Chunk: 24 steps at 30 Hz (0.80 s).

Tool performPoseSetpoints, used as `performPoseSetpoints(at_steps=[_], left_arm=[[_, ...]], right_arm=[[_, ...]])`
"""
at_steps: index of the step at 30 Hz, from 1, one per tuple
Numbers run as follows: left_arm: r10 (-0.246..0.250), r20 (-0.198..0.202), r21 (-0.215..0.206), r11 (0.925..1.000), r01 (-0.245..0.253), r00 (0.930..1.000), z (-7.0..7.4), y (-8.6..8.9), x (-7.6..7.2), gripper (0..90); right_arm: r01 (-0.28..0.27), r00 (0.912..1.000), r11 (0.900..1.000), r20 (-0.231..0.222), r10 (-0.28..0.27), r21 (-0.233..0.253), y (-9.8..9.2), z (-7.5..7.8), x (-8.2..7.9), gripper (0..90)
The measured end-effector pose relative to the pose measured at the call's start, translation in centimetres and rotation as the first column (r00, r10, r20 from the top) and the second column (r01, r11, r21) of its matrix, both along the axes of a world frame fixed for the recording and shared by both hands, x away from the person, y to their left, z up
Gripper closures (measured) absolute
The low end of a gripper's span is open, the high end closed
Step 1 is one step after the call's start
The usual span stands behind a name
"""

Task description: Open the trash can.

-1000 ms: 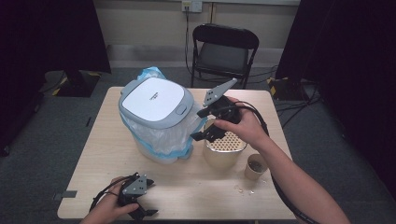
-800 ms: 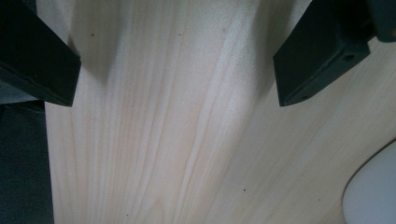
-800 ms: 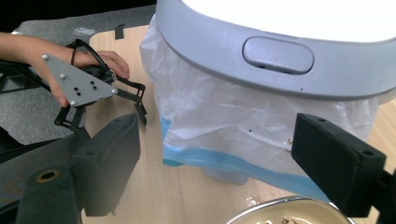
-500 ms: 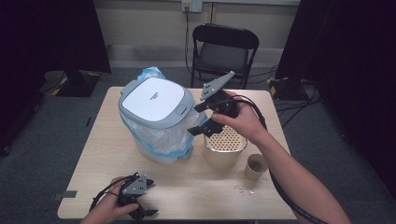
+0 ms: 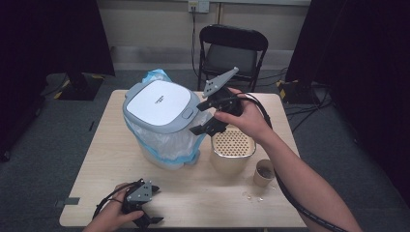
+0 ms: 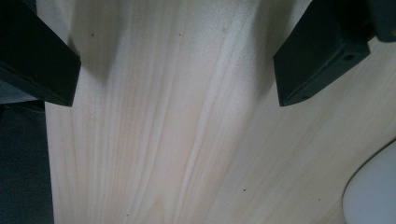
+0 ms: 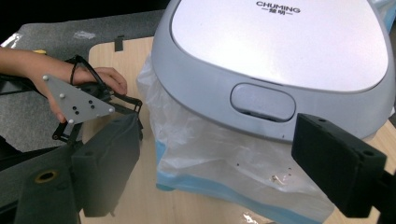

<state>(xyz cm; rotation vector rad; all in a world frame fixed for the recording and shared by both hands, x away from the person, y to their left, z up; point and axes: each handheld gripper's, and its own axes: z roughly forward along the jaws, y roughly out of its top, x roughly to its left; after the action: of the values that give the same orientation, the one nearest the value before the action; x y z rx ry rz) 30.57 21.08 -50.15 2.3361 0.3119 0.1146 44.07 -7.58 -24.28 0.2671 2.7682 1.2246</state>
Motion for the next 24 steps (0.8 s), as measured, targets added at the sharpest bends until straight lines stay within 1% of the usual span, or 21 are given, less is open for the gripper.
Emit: performPoseSetpoints(at_steps=[6, 7, 10, 12, 15, 16, 18, 19, 21, 24], left_arm=[[0.000, 0.000, 0.000, 1.0000, 0.000, 1.0000, 0.0, 0.0, 0.0, 0.0], [0.000, 0.000, 0.000, 1.0000, 0.000, 1.0000, 0.0, 0.0, 0.0, 0.0], [0.000, 0.000, -0.001, 1.0000, 0.000, 1.0000, 0.0, 0.0, 0.0, 0.0], [0.000, 0.000, 0.000, 1.0000, 0.000, 1.0000, 0.0, 0.0, 0.0, 0.0], [0.000, 0.000, -0.006, 1.0000, 0.000, 1.0000, 0.0, 0.0, 0.0, 0.0], [0.000, 0.000, 0.000, 1.0000, 0.000, 1.0000, 0.0, 0.0, 0.0, 0.0], [0.000, 0.000, -0.005, 1.0000, 0.000, 1.0000, 0.0, 0.0, 0.0, 0.0], [0.000, 0.000, 0.000, 1.0000, 0.000, 1.0000, 0.0, 0.0, 0.0, 0.0], [0.000, 0.000, -0.001, 1.0000, 0.000, 1.0000, 0.0, 0.0, 0.0, 0.0], [0.000, 0.000, -0.001, 1.0000, 0.000, 1.0000, 0.0, 0.0, 0.0, 0.0]], right_arm=[[-0.009, 1.0000, 1.000, 0.002, 0.009, 0.013, 0.6, 0.1, 0.5, 15.1], [-0.005, 1.0000, 1.000, -0.006, 0.005, 0.015, 0.8, 0.1, 0.5, 15.1], [-0.018, 0.9998, 1.000, -0.005, 0.018, 0.018, 1.3, 0.0, 0.7, 15.2], [-0.016, 0.9998, 1.000, -0.014, 0.017, 0.022, 1.6, -0.2, 0.7, 15.1], [-0.030, 0.9995, 0.999, -0.008, 0.030, 0.017, 2.1, -0.5, 0.8, 15.1], [-0.027, 0.9995, 0.999, -0.016, 0.027, 0.020, 2.3, -0.6, 0.8, 15.2], [-0.031, 0.9993, 0.999, -0.019, 0.031, 0.019, 2.5, -0.8, 0.8, 15.2], [-0.028, 0.9993, 1.000, -0.023, 0.028, 0.011, 2.6, -0.9, 0.8, 15.3], [-0.035, 0.9993, 0.999, -0.016, 0.035, 0.005, 2.8, -1.1, 0.9, 14.7], [-0.034, 0.9993, 0.999, -0.016, 0.035, 0.013, 2.8, -1.1, 1.0, 14.6]])
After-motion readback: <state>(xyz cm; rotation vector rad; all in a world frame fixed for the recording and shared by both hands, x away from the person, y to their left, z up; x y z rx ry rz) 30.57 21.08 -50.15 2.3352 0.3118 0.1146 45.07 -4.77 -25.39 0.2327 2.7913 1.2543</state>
